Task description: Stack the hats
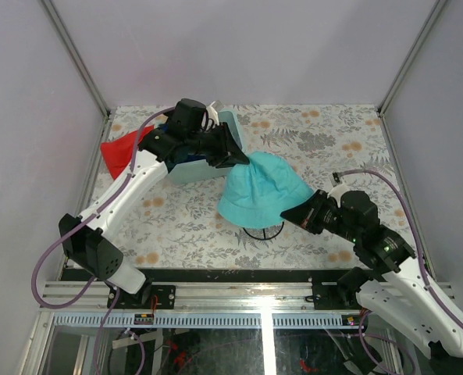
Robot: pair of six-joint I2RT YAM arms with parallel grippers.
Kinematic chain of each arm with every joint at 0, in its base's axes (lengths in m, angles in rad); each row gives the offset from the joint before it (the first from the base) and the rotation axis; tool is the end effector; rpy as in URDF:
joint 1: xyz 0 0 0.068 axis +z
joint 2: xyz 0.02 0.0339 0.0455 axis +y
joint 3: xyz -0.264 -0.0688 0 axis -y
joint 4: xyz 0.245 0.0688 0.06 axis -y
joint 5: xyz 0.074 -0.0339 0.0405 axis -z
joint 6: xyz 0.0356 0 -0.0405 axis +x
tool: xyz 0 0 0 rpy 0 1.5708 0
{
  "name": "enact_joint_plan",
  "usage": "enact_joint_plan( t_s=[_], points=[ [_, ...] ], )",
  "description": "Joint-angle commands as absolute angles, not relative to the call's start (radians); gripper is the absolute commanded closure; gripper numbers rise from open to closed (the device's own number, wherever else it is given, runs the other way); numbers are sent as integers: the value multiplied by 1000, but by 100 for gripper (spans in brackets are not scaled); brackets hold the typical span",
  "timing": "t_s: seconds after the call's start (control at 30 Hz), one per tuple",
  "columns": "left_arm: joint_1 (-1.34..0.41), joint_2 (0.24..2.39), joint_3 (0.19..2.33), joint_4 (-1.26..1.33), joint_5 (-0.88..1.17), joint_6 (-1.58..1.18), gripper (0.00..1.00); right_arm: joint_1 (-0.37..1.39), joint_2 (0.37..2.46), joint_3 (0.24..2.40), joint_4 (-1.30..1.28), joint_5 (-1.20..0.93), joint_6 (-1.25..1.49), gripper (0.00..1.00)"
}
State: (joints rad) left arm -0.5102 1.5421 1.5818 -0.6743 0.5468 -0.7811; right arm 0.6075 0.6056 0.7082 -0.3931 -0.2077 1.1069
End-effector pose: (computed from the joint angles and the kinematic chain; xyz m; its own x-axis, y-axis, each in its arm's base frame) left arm 0.2867 -0.1817 0.3852 -0.9184 -0.1752 -0.3548 0.1915 0.5880 -0.7859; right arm 0.1147 0.0887 0.3174 -0.7498 0.5445 -0.3759 -0.1122 0.4552 0.8833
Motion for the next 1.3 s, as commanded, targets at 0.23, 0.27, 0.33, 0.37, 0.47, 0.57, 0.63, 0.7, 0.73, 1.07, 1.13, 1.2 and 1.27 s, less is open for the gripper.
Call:
enact_joint_plan(
  t_s=[0.23,0.27,0.33,0.37,0.47,0.57,0.63,0.7,0.73,1.07,1.13,1.2,1.27],
  points=[
    [-507,1523,1578,-619,516,-755,0,604,522,666,-559,-216,1069,100],
    [-501,1512,1569,-597,530,-761,0,604,524,662,-563,-217,1063,100],
    [-482,1478,1528,-526,551,-793,0,604,530,654,-580,-211,1049,100],
    [-465,1454,1494,-470,573,-822,0,604,529,650,-584,-209,1041,100],
    [-371,1375,1310,-188,685,-994,0,605,517,616,-594,-203,1037,100],
    [-276,1335,1142,115,798,-1180,0,604,528,590,-593,-202,1027,100],
    [-245,1328,1107,186,829,-1218,1,604,545,572,-593,-202,1013,100],
    [-234,1327,1124,129,829,-1181,3,604,549,530,-582,-204,1013,100],
    [-233,1325,1140,95,824,-1156,2,605,544,512,-570,-199,1017,100],
    [-210,1335,1187,30,818,-1115,0,604,545,378,-459,-145,1046,100],
    [-209,1343,1205,7,827,-1098,0,605,571,386,-433,-141,1036,93],
    [-210,1341,1224,-23,810,-1058,0,604,596,413,-424,-134,1013,71],
    [-210,1322,1254,-91,746,-994,0,604,599,458,-436,-117,982,54]
  ],
)
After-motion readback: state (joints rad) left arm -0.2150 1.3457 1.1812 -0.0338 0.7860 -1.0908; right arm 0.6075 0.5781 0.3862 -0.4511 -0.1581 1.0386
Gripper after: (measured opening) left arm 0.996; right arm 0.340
